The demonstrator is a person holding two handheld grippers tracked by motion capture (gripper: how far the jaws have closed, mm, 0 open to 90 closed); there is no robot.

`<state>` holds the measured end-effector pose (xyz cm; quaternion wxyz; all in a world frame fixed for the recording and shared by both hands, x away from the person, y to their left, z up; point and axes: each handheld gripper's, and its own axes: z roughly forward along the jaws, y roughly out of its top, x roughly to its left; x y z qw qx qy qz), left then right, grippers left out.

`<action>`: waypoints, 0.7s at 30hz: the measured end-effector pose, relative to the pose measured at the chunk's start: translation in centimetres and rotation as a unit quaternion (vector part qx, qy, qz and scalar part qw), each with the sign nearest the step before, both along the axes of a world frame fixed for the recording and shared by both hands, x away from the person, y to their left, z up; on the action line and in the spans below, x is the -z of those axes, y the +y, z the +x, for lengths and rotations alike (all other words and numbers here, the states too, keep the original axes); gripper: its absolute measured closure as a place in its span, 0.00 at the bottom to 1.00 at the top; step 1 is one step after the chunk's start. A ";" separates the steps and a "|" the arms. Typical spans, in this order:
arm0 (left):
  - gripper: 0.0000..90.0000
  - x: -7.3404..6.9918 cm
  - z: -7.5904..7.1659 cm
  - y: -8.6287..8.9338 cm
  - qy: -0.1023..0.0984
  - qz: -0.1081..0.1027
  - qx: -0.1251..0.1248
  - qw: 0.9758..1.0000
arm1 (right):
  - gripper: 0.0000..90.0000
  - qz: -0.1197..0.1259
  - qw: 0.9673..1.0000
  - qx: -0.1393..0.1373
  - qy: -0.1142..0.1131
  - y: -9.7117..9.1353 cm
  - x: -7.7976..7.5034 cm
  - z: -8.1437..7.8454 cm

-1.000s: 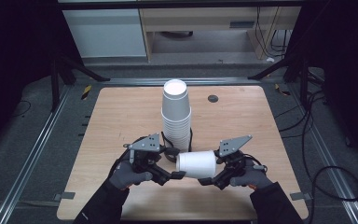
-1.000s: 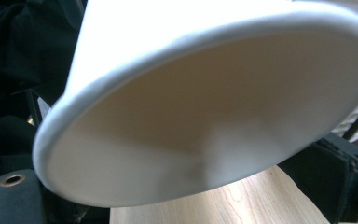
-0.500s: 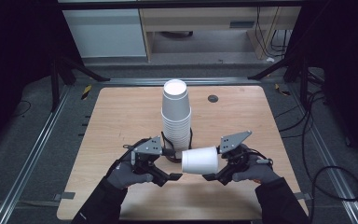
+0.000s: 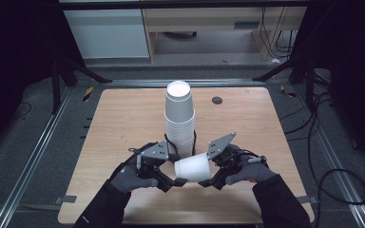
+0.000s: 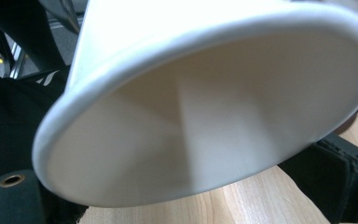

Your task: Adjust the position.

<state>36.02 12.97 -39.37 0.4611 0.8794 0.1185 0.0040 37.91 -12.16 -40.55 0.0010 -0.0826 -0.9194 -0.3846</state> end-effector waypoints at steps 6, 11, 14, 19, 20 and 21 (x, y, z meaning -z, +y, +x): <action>0.16 0.3 0.1 -0.3 0.001 0.010 0.005 1.000 | 0.13 -0.019 1.000 -0.011 -0.001 1.1 0.0 0.1; 0.19 0.4 0.1 -0.4 0.001 0.015 0.005 1.000 | 0.12 -0.025 1.000 -0.013 -0.004 1.6 0.0 0.1; 0.22 0.4 0.1 -0.3 0.000 0.018 0.003 1.000 | 0.12 -0.025 1.000 -0.015 -0.003 1.7 -0.1 0.1; 0.23 0.3 0.0 -0.2 -0.007 0.019 0.008 1.000 | 0.12 -0.023 1.000 -0.016 -0.003 1.8 -0.2 0.1; 0.23 0.3 0.0 -0.2 -0.008 0.019 0.008 1.000 | 0.12 -0.023 1.000 -0.016 -0.003 1.9 -0.2 0.1; 0.24 0.3 0.0 -0.2 -0.007 0.018 0.009 1.000 | 0.12 -0.023 1.000 -0.016 -0.004 1.8 -0.2 0.1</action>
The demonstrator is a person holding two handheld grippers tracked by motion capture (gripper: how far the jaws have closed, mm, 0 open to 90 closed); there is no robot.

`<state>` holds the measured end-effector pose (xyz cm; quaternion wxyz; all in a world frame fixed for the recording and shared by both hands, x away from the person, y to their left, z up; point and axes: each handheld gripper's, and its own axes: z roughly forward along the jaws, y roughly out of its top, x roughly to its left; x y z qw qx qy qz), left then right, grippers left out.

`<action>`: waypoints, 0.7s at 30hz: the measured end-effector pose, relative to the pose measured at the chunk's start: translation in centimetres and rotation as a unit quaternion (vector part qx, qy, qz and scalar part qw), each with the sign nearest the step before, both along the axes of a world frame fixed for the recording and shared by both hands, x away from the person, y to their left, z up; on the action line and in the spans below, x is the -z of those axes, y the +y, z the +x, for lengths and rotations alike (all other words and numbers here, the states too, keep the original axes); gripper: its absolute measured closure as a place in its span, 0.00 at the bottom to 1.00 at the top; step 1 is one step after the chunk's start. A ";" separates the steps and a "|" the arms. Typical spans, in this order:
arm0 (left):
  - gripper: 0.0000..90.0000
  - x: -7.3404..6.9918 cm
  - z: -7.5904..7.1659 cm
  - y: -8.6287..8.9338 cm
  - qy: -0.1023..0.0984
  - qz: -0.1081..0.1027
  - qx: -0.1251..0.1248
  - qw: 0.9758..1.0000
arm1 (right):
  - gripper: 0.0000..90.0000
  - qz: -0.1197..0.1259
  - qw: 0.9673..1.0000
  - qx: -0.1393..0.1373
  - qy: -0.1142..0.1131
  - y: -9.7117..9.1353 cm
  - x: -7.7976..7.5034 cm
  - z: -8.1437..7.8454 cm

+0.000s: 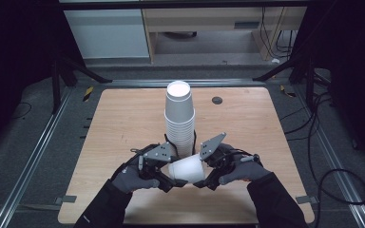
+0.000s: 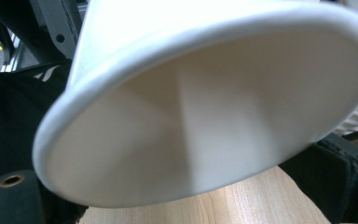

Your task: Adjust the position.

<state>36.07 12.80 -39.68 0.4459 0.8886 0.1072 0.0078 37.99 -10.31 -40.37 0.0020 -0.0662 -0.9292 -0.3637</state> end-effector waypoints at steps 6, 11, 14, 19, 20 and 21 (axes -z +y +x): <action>0.24 0.1 0.1 0.1 0.003 0.004 0.002 1.000 | 0.12 0.001 1.000 0.001 0.005 0.1 0.2 0.0; 0.24 0.1 0.2 0.1 0.005 0.000 0.002 1.000 | 0.11 0.012 1.000 0.004 0.007 -0.1 0.4 0.1; 0.24 0.0 0.2 0.2 0.004 -0.003 -0.003 1.000 | 0.10 0.019 1.000 0.009 0.004 -0.1 0.4 0.0; 0.24 0.0 0.4 0.7 0.008 -0.012 -0.008 1.000 | 0.07 0.041 0.999 0.020 -0.008 -0.6 -0.1 0.0; 0.24 -0.1 0.4 0.8 0.007 -0.015 -0.008 1.000 | 0.06 0.046 0.999 0.021 -0.010 -0.7 -0.2 0.0; 0.24 -0.2 0.4 0.9 0.007 -0.017 -0.010 1.000 | 0.06 0.054 0.998 0.025 -0.011 -1.0 -0.3 -0.1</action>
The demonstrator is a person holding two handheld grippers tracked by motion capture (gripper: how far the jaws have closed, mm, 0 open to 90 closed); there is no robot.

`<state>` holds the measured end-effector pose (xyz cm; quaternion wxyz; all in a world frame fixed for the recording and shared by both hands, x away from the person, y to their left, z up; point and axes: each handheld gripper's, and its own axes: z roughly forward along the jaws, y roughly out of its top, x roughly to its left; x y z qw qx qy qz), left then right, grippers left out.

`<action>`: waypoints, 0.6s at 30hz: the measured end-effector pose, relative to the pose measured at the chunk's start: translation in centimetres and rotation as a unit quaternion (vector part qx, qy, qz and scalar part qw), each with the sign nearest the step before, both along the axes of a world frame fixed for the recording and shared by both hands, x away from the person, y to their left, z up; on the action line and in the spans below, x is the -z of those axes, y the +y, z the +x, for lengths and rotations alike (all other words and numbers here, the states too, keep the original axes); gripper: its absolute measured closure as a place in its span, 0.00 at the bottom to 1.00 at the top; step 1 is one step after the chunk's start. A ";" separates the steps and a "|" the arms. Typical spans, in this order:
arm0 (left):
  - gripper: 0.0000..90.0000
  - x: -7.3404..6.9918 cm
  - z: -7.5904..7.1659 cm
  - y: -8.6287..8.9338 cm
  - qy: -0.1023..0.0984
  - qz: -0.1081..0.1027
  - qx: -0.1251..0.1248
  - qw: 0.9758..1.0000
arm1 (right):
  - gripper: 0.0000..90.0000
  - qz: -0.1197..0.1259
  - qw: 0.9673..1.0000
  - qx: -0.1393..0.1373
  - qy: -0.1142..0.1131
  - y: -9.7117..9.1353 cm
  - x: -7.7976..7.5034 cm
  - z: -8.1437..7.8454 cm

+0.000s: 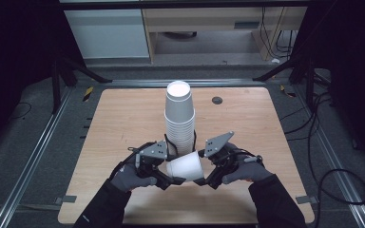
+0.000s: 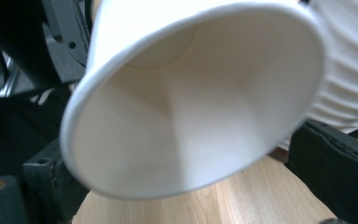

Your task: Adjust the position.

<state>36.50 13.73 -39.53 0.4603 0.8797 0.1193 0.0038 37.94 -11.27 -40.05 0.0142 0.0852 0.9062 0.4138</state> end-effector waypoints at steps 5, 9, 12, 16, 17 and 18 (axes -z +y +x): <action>0.24 -0.2 0.1 0.4 0.000 -0.007 -0.007 1.000 | 0.04 0.044 0.999 0.023 0.003 -1.7 -0.8 -0.1; 0.24 -0.1 0.1 0.6 -0.001 -0.010 -0.013 1.000 | 0.02 0.061 0.997 0.045 0.007 -2.9 -1.0 -0.2; 0.24 -0.1 0.2 0.8 -0.001 -0.016 -0.015 1.000 | 0.02 0.075 0.995 0.062 0.010 -3.7 -0.9 -0.4; 0.24 -0.1 0.3 0.9 -0.004 -0.022 -0.019 1.000 | 0.03 0.098 0.992 0.076 0.017 -4.7 -0.4 -0.6; 0.24 -0.1 0.3 0.9 -0.005 -0.022 -0.019 1.000 | 0.03 0.105 0.991 0.077 0.019 -4.8 -0.3 -0.6; 0.24 -0.1 0.3 0.9 -0.006 -0.023 -0.019 1.000 | 0.03 0.107 0.991 0.078 0.022 -4.9 -0.2 -0.7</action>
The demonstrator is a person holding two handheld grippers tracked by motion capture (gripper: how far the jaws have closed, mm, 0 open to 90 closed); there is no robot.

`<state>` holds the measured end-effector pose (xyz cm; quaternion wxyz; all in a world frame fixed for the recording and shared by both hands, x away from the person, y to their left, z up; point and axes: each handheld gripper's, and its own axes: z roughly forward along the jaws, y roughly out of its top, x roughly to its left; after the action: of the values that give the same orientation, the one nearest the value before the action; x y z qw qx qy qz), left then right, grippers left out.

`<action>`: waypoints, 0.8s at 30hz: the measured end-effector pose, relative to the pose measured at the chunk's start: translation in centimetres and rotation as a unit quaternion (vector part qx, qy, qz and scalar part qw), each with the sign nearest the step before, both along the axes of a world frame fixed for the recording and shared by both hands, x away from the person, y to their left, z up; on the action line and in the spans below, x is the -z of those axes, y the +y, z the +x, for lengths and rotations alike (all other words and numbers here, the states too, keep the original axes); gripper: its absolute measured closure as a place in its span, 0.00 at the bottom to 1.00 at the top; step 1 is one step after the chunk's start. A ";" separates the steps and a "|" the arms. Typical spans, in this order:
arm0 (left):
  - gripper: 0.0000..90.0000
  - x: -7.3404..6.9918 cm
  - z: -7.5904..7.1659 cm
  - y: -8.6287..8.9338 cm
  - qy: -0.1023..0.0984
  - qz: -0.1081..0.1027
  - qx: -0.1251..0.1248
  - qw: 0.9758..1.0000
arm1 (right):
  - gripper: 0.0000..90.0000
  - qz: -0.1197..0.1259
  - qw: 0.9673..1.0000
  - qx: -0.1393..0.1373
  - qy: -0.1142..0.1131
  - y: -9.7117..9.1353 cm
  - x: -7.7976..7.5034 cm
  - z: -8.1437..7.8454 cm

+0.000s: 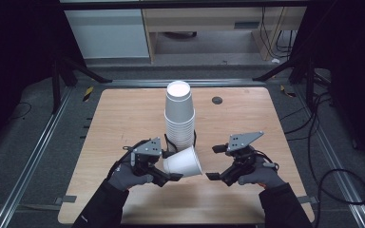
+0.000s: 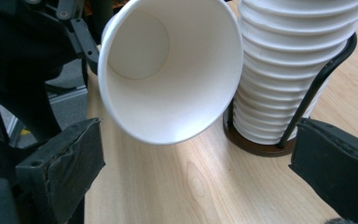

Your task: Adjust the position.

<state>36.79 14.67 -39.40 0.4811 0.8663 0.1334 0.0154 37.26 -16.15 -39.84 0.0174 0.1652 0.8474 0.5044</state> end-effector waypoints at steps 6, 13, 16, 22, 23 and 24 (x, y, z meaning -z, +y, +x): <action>0.24 0.0 0.1 0.2 0.001 -0.012 -0.007 1.000 | 0.05 0.026 0.999 0.018 0.007 -0.4 -0.1 0.0; 0.24 0.6 0.4 -0.1 0.008 -0.022 -0.005 1.000 | 0.05 0.043 0.999 0.024 0.014 -0.2 0.1 0.0; 0.24 0.7 0.3 -0.4 0.007 -0.018 -0.001 1.000 | 0.05 0.048 0.998 0.021 0.018 0.0 0.2 0.0; 0.24 0.9 0.3 -0.6 0.006 -0.026 0.000 1.000 | 0.05 0.057 0.998 0.009 0.034 0.6 0.7 0.0; 0.24 0.9 0.3 -0.7 0.007 -0.028 0.001 1.000 | 0.05 0.055 0.998 0.007 0.037 0.8 0.9 0.1; 0.24 0.9 0.2 -0.8 0.005 -0.025 0.003 1.000 | 0.05 0.054 0.998 0.006 0.039 0.9 1.0 0.1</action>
<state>37.00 13.86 -40.30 0.5023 0.8543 0.1336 0.0062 37.34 -15.26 -40.79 -0.0213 0.1905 0.8179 0.5426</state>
